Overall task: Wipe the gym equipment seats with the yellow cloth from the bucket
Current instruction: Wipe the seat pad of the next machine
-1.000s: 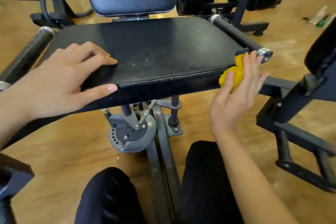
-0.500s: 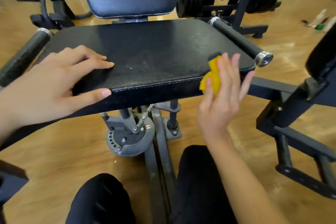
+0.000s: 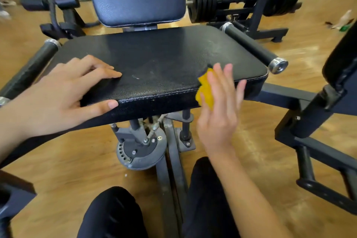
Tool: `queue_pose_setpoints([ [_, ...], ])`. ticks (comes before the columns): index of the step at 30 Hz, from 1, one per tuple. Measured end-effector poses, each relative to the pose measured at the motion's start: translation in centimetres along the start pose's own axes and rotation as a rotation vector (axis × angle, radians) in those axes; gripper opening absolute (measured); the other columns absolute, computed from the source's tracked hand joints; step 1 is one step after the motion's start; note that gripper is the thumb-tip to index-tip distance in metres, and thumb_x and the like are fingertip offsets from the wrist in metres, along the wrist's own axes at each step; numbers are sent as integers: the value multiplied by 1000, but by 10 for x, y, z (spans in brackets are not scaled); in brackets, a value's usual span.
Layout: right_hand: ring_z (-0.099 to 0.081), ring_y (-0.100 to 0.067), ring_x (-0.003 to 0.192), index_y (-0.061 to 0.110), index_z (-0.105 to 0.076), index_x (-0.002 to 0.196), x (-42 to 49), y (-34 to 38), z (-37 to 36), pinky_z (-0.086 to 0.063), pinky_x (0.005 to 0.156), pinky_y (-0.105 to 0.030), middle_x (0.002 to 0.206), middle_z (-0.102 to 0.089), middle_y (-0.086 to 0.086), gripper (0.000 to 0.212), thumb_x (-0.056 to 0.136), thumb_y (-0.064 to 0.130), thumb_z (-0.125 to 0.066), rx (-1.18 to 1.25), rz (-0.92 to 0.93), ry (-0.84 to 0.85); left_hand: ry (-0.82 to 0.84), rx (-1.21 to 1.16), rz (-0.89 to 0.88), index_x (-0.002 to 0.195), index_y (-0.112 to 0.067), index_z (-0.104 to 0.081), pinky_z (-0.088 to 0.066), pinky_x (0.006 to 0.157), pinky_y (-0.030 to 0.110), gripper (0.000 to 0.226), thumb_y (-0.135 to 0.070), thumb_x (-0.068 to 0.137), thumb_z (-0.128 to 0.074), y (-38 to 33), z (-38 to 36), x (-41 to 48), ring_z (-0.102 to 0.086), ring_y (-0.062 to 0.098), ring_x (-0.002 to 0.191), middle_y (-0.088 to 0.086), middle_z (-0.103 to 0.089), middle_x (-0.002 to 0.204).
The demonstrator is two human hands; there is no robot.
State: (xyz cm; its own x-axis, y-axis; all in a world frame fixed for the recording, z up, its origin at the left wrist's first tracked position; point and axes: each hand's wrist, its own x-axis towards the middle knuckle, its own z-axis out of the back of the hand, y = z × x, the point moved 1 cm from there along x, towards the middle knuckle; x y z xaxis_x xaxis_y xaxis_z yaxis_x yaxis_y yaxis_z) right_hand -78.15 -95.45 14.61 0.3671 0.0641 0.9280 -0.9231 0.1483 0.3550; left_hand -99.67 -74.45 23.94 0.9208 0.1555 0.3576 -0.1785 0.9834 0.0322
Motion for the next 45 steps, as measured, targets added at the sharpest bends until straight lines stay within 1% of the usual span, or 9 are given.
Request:
queue_pose_setpoints([
  [7,-37,-29,146,0,-50,137,20,-38,23,-36,116,-47,150,-47,-14,33,106,9,-42,133,-511,-302,-4,-19,6,137,-34,-48,-44,87,52,59,-68,89,-45,-2,0,5,-48,21,103,-28,-39,131],
  [13,-31,-30,149,1,-62,131,-38,63,-19,-28,121,-50,149,-45,-21,31,100,4,-58,175,-123,45,5,-13,36,140,-30,-50,-43,95,53,64,-72,92,-41,-2,0,2,-51,26,115,-6,-49,137],
  [17,-40,-24,144,13,-62,133,-20,3,3,-23,121,-48,146,-49,-13,35,100,1,-58,-36,211,126,21,-22,40,141,-29,-51,-43,96,54,68,-75,92,-39,-3,3,2,-52,28,121,-4,-49,139],
  [23,-37,-41,143,-7,-58,127,14,-38,23,-15,124,-53,143,-51,-26,27,101,-4,-51,-5,-185,-71,6,-37,40,138,-30,-53,-45,97,54,64,-73,91,-44,-8,4,4,-53,26,114,-4,-51,135],
  [29,-50,-23,137,8,-72,119,-35,98,-38,-32,118,-42,136,-60,-10,26,96,0,-65,228,160,163,41,-142,57,143,-25,-56,-41,105,57,56,-58,103,-35,-9,12,1,-52,24,125,-4,-51,137],
  [33,-53,-22,134,12,-69,125,-12,57,-10,-23,121,-43,137,-61,-9,32,102,1,-50,62,314,290,55,-217,111,142,-30,-56,-34,111,55,48,-44,105,-30,-8,14,-3,-47,21,130,-8,-50,142],
  [38,-47,-31,139,-3,-60,127,32,-31,45,-12,124,-58,134,-60,-17,28,101,-1,-48,-39,-67,184,53,-112,94,139,-34,-52,-39,103,56,43,-46,104,-31,-10,11,2,-49,20,121,-11,-48,137],
  [41,-49,-32,137,-5,-62,122,18,8,18,-18,124,-55,132,-61,-18,25,100,-4,-50,61,-191,81,27,-131,79,137,-33,-54,-39,102,58,42,-42,104,-31,-10,10,3,-50,21,120,-11,-50,136],
  [45,-53,-28,134,4,-71,117,-27,114,-40,-21,121,-50,129,-65,-14,26,96,-5,-59,176,-101,123,-10,-291,125,133,-45,-57,-34,108,56,41,-41,106,-26,-5,13,1,-49,19,124,-14,-54,133],
])
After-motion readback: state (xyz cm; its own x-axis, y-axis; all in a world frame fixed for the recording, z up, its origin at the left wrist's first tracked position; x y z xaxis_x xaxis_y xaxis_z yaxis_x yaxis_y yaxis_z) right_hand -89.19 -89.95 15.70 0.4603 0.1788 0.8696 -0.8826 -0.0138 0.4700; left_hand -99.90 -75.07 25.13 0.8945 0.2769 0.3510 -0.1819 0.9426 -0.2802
